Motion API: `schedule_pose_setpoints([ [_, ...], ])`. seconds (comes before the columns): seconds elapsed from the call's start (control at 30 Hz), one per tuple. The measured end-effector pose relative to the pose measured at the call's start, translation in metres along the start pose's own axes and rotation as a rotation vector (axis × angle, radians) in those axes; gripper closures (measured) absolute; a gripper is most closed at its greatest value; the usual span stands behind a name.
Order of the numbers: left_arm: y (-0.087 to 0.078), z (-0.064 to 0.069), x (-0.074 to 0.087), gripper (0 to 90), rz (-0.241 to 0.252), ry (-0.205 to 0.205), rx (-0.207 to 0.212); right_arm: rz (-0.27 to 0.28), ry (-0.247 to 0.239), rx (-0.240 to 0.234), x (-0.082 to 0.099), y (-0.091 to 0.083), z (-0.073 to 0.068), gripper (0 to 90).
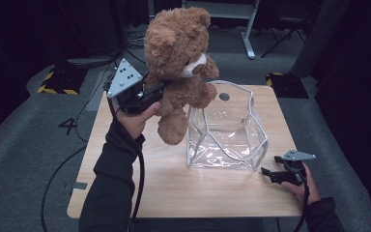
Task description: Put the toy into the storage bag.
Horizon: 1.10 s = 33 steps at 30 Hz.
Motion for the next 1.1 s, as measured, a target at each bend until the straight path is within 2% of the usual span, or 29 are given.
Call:
schedule_pose_setpoints([
  [0.1,0.009,0.009,-0.009,63.5,0.003,0.009,0.018,0.000,0.000,0.000,0.000,0.000,0.000,16.6],
  [0.27,0.022,0.021,-0.015,63.5,-0.004,0.010,0.030,-0.001,0.000,-0.001,0.000,0.000,0.000,16.7],
  [0.3,0.028,0.027,-0.016,63.5,-0.005,0.012,0.045,-0.001,0.000,-0.001,0.000,0.000,0.000,16.6],
  [0.4,0.035,0.033,-0.018,63.5,-0.007,0.016,0.055,-0.001,0.000,-0.001,0.000,0.000,0.000,16.7],
  [0.5,0.049,0.046,-0.021,63.4,-0.010,0.017,0.076,-0.001,0.000,-0.001,0.000,0.000,0.000,16.7],
  [0.53,0.049,0.046,-0.021,63.5,-0.010,0.017,0.076,-0.001,0.000,-0.001,0.000,0.000,0.000,16.7],
  [0.57,0.056,0.052,-0.022,63.4,-0.017,0.030,0.086,-0.001,0.000,-0.001,0.000,0.000,0.000,16.6],
  [0.67,0.065,0.061,-0.022,63.4,-0.024,0.034,0.101,-0.001,0.000,-0.001,0.000,0.000,0.000,16.7],
  [0.93,0.086,0.077,-0.022,63.4,-0.036,0.021,0.121,0.000,0.000,-0.001,0.000,0.000,0.000,16.7],
  [1.1,0.104,0.090,-0.014,63.4,-0.057,0.014,0.138,0.000,0.000,0.000,0.000,0.000,0.000,16.6],
])
Point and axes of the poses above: each handheld gripper's, and its own axes: y roughly forward along the jaws, x roughly out of its underside, z roughly to its right, the point moved 2 cm from there along y, roughly forward along the jaws, and after that the axes turned 7 degrees about -x, right-handed, at the moved point
